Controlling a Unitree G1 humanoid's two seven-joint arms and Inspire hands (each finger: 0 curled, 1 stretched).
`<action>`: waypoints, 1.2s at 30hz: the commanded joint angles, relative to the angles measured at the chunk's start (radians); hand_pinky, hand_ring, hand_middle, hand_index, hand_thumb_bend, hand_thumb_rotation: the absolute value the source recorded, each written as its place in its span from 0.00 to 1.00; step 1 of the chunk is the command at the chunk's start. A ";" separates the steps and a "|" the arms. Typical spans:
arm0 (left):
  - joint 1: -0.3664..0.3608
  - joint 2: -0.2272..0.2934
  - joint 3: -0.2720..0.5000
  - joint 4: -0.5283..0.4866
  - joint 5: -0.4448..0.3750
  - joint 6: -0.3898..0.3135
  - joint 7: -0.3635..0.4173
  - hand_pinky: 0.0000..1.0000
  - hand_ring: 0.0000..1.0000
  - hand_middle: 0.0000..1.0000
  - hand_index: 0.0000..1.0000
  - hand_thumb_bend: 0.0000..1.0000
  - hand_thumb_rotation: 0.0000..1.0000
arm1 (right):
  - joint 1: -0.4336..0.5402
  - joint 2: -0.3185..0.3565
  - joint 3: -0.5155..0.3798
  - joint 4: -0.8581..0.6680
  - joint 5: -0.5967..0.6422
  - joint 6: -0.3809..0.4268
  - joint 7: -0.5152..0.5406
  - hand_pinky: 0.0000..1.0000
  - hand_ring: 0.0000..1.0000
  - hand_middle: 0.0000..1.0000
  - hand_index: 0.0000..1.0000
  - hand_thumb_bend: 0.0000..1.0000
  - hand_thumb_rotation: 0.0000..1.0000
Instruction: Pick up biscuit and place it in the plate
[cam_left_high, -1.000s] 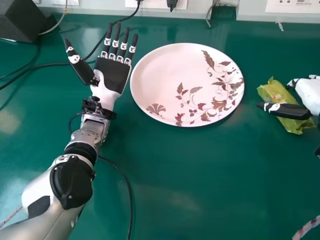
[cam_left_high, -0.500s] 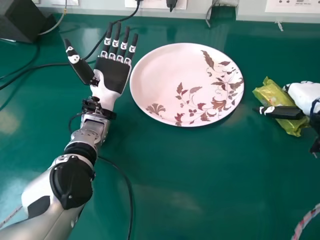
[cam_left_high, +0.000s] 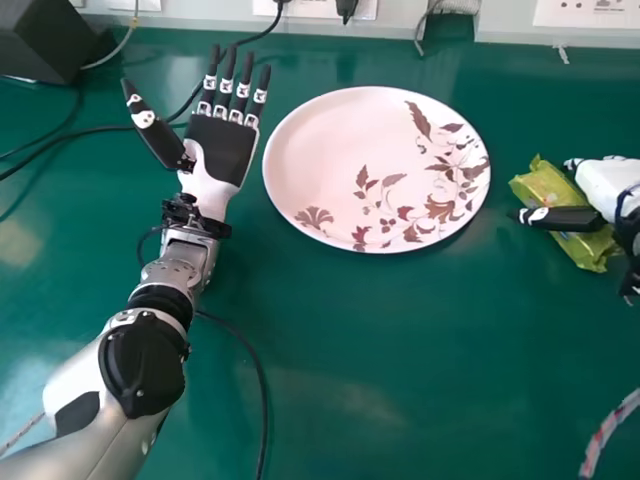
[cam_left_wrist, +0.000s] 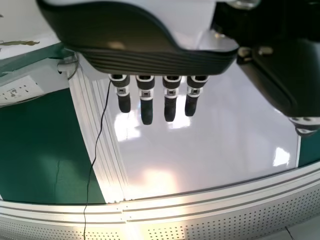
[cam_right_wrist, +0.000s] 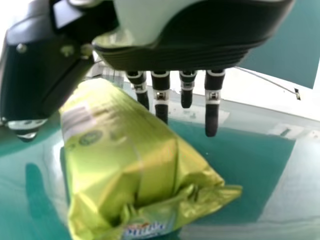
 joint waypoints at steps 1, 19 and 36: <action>0.014 0.001 0.009 -0.002 -0.014 -0.005 -0.006 1.00 0.95 0.99 1.00 1.00 0.59 | 0.028 -0.015 0.021 0.030 -0.009 0.022 0.033 0.70 0.80 1.00 1.00 1.00 0.40; 0.013 0.009 0.022 -0.001 -0.049 0.043 -0.041 1.00 0.97 1.00 1.00 1.00 0.50 | 0.036 -0.040 0.080 0.026 -0.072 0.013 0.102 0.70 0.83 1.00 1.00 0.99 0.20; 0.007 0.023 0.037 0.004 -0.058 0.073 -0.002 1.00 0.96 1.00 1.00 1.00 0.42 | 0.129 -0.079 0.044 -0.070 -0.044 0.034 0.207 0.67 0.80 1.00 1.00 1.00 0.00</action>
